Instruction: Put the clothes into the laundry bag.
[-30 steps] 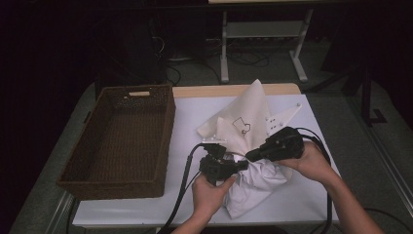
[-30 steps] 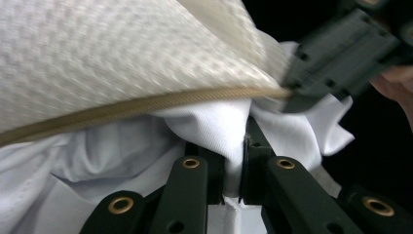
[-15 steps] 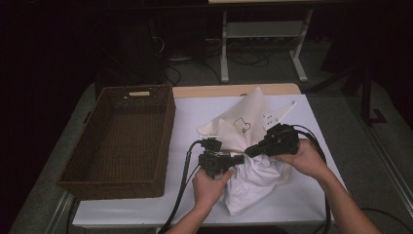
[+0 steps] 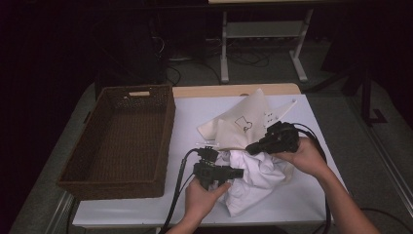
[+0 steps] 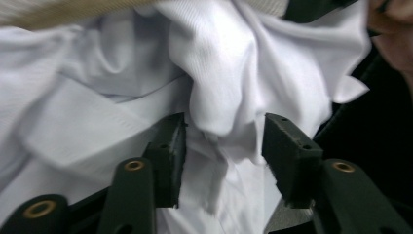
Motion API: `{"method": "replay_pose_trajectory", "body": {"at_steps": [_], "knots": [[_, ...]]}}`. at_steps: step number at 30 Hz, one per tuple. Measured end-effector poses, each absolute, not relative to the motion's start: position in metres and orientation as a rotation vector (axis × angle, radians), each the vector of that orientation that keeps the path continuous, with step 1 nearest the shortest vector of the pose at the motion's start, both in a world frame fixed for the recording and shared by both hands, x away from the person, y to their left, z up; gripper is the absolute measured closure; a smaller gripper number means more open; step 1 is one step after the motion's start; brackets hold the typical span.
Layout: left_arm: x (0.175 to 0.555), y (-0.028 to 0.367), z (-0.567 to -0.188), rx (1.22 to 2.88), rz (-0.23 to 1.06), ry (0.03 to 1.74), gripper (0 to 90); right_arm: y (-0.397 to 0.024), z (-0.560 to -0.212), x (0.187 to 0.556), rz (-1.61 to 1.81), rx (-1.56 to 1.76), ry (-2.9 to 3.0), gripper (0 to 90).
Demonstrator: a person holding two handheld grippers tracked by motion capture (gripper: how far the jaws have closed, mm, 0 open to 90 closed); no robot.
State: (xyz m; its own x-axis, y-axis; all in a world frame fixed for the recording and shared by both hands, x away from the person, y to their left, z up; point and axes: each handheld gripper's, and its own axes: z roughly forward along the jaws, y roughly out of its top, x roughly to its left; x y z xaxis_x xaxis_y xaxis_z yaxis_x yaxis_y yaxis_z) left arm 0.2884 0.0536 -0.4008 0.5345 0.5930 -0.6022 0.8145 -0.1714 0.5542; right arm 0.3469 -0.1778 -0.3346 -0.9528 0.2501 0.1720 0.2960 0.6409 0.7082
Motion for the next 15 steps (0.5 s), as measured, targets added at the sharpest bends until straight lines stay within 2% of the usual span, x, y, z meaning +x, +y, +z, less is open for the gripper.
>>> {"method": "replay_pose_trajectory", "body": {"at_steps": [4,7,15], "knots": [[0.298,0.043,-0.407,1.842,-0.305,1.14,70.8,-0.177,-0.336,0.346,-1.194,-0.464,-2.806,88.8],[0.304,0.037,-0.407,1.835,-0.254,1.142,79.6,-0.177,-0.336,0.345,-1.184,-0.458,-2.817,88.8],[0.317,0.032,-0.408,1.77,-0.209,1.193,81.8,-0.174,-0.33,0.336,-1.239,-0.387,-2.764,89.0]]}}
